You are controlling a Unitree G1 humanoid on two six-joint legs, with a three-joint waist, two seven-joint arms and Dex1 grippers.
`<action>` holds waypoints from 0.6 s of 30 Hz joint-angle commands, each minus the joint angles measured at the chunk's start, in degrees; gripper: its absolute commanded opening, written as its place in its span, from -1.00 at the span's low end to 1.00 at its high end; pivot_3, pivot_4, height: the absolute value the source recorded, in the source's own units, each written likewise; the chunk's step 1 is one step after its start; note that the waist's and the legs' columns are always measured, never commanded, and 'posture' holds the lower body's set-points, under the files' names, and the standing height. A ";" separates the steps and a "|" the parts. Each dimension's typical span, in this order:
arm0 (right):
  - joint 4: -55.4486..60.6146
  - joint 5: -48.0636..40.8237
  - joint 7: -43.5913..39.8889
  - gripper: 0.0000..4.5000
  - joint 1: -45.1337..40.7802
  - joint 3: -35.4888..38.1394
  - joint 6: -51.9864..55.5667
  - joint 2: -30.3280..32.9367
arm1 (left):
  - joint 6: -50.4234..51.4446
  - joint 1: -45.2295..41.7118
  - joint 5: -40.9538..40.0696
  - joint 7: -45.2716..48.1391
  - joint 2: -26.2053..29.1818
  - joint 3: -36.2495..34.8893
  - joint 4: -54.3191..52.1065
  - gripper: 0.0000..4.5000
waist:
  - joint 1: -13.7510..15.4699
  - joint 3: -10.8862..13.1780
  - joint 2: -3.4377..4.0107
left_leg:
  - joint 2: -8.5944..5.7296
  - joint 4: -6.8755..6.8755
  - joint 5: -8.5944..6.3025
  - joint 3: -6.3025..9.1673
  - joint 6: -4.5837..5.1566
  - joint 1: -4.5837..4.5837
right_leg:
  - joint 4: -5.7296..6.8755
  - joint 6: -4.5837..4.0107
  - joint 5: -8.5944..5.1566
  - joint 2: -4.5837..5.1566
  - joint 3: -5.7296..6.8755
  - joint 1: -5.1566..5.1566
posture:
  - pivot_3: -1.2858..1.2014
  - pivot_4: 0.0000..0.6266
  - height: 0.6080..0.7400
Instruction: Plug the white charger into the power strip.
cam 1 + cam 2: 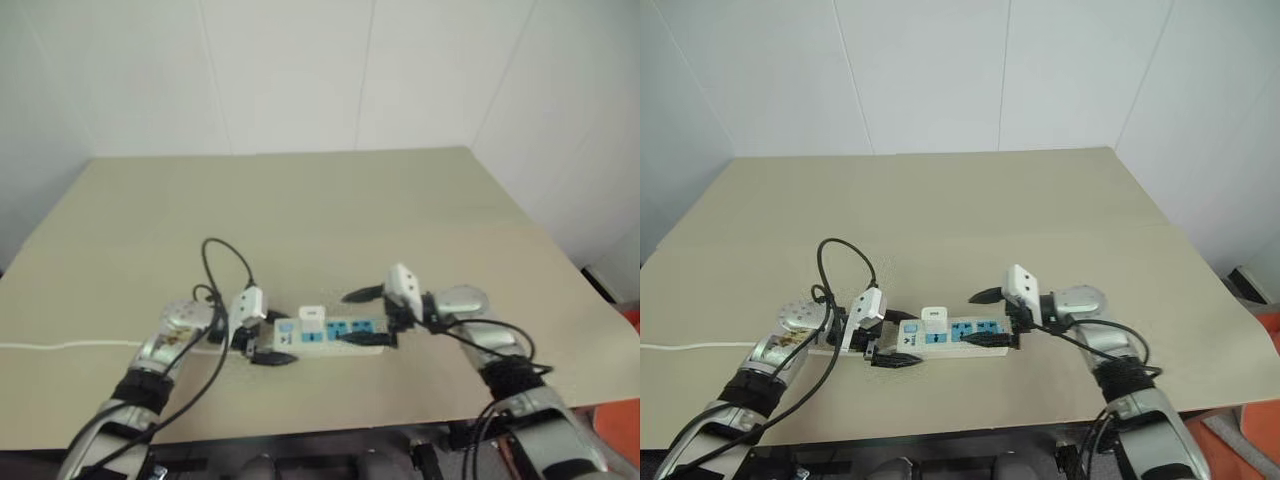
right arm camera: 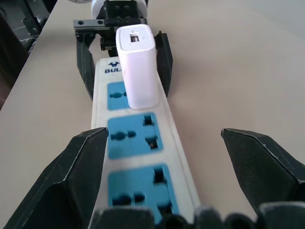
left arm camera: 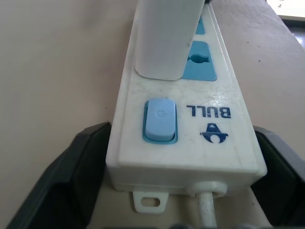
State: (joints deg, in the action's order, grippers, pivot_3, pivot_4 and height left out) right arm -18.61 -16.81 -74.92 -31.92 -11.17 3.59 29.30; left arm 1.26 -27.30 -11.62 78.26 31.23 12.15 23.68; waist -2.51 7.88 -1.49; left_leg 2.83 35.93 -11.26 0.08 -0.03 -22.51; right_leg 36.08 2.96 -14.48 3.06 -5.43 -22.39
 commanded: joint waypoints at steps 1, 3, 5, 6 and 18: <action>7.05 -3.67 -0.74 1.00 -0.38 4.13 3.25 2.60 | 1.42 0.55 -1.30 0.27 -0.36 -0.92 -0.66 0.99 | 0.00 0.01 0.01 | 0.00 -0.01 0.00 0.00 0.00 0.00 | 0.00 0.01 0.00 0.00 0.00 -0.01 | 0.03 -0.52 1.00; 9.13 -4.83 -0.97 1.00 -0.12 5.83 4.69 4.61 | 2.10 0.88 -2.40 1.17 0.28 -1.69 -2.27 0.99 | 0.05 0.03 0.00 | 0.00 -0.03 0.00 0.00 0.00 -0.01 | -0.03 0.04 -0.03 0.00 0.01 -0.01 | 0.03 -0.52 1.00; 10.49 -5.76 -0.89 1.00 0.10 7.29 5.99 6.29 | 3.18 1.54 -3.83 2.04 1.55 -2.67 -4.84 0.99 | 0.06 0.07 -0.01 | 0.00 -0.03 0.00 0.00 0.00 -0.04 | -0.07 0.08 -0.04 0.01 0.01 -0.01 | 0.03 -0.52 1.00; 10.93 -5.98 -0.97 1.00 0.38 7.94 6.05 7.28 | 4.38 2.23 -5.12 2.60 2.56 -3.49 -7.02 0.99 | 0.05 0.08 -0.02 | 0.00 -0.02 0.00 0.00 0.00 -0.13 | -0.08 0.08 -0.05 0.01 0.01 -0.09 | 0.03 -0.52 1.00; 14.48 -7.82 -0.69 1.00 8.93 16.89 6.82 17.68 | 12.54 11.79 -15.23 5.92 23.73 -21.78 -21.80 0.99 | 0.17 0.24 0.02 | -0.01 -0.10 -0.01 -0.05 0.00 -0.72 | -0.11 -0.01 -0.01 0.07 0.03 -0.75 | 0.03 -0.52 1.00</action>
State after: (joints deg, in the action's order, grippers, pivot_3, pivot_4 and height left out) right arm -6.66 -23.45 -76.09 -23.23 3.17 9.98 45.81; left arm 13.82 -15.97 -25.53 84.04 54.02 -7.27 3.07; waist -2.35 8.12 -1.47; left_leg 2.82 35.84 -11.26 0.01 -0.03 -23.22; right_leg 35.96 3.02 -14.53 3.15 -5.40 -23.14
